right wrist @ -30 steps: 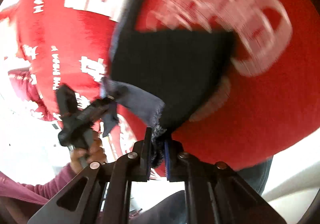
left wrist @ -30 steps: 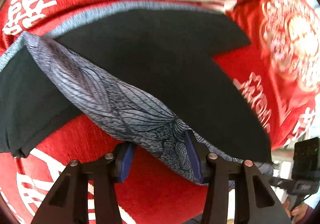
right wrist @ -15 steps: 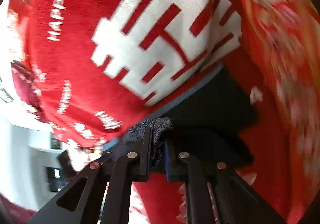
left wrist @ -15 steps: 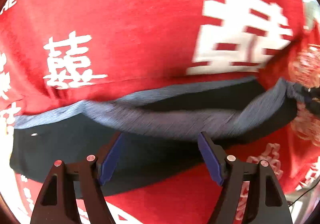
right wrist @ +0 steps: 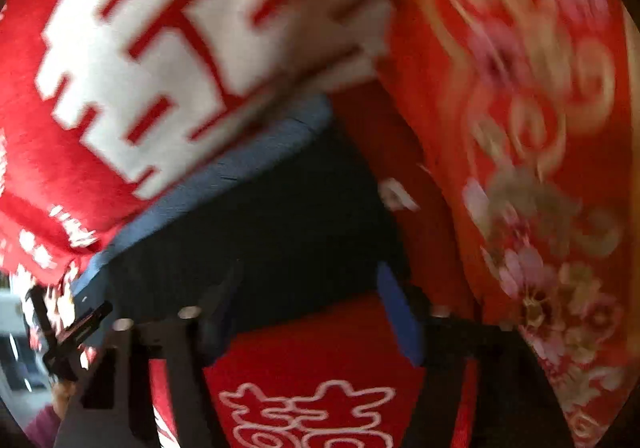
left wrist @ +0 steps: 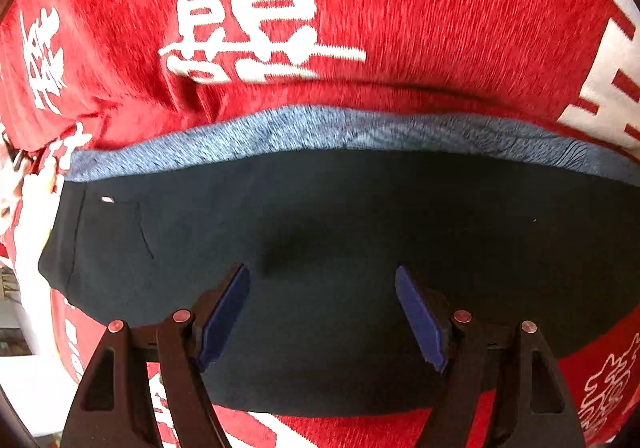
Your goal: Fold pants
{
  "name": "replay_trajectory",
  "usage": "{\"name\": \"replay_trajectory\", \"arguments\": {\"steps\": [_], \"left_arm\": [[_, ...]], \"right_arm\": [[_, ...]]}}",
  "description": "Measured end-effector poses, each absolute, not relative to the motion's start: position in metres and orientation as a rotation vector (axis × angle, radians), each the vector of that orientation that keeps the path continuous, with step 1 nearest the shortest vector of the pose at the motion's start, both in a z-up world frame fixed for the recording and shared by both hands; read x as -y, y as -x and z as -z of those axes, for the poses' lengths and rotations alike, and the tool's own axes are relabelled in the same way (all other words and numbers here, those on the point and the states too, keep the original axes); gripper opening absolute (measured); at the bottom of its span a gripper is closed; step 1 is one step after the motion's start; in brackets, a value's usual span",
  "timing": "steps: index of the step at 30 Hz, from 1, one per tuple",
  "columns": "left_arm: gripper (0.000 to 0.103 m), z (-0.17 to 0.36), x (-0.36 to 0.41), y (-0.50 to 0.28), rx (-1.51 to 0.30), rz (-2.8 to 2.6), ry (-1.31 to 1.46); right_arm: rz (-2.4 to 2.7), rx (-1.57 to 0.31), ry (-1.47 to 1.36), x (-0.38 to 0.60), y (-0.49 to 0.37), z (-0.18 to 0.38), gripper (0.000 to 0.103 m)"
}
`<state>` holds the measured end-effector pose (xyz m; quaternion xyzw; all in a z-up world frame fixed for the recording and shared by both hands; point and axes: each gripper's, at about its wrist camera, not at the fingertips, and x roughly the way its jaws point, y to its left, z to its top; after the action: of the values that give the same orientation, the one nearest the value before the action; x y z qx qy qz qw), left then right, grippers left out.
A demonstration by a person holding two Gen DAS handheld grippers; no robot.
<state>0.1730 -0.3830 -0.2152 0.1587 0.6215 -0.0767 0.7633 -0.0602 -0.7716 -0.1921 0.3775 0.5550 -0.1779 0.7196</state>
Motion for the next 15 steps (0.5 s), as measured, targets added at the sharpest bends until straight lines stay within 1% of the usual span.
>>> {"name": "replay_trajectory", "arguments": {"steps": [1, 2, 6, 7, 8, 10, 12, 14, 15], "left_arm": [[0.076, 0.220, 0.383, -0.173, -1.362, 0.165, -0.348], [0.076, 0.224, 0.382, -0.173, -1.375, 0.161, -0.354], [0.076, 0.209, 0.373, -0.173, -1.369, 0.171, -0.314], [0.076, 0.204, 0.370, -0.173, -1.359, 0.170, -0.320], [0.076, 0.199, 0.368, -0.174, -1.353, 0.176, -0.317], [0.076, 0.195, 0.366, -0.178, -1.349, 0.188, -0.304], [0.076, 0.196, 0.369, -0.186, -1.345, 0.190, -0.301], [0.076, 0.208, 0.375, -0.195, -1.354, 0.185, -0.293], [0.076, 0.215, 0.379, -0.198, -1.360, 0.177, -0.293]], "right_arm": [[0.403, -1.216, -0.860, 0.778, 0.059, 0.200, 0.020], [0.386, -1.209, -0.870, 0.782, 0.055, 0.204, 0.000], [0.439, -1.245, -0.715, 0.788, 0.046, 0.196, 0.000], [0.476, -1.272, -0.712, 0.792, 0.050, 0.196, 0.001], [0.492, -1.282, -0.712, 0.793, 0.053, 0.193, 0.004], [0.431, -1.240, -0.711, 0.786, 0.052, 0.180, 0.005], [0.317, -1.221, -0.673, 0.765, 0.035, 0.168, 0.017], [0.212, -1.233, -0.637, 0.743, 0.011, 0.169, 0.056], [0.177, -1.234, -0.614, 0.732, -0.001, 0.172, 0.059]]}}
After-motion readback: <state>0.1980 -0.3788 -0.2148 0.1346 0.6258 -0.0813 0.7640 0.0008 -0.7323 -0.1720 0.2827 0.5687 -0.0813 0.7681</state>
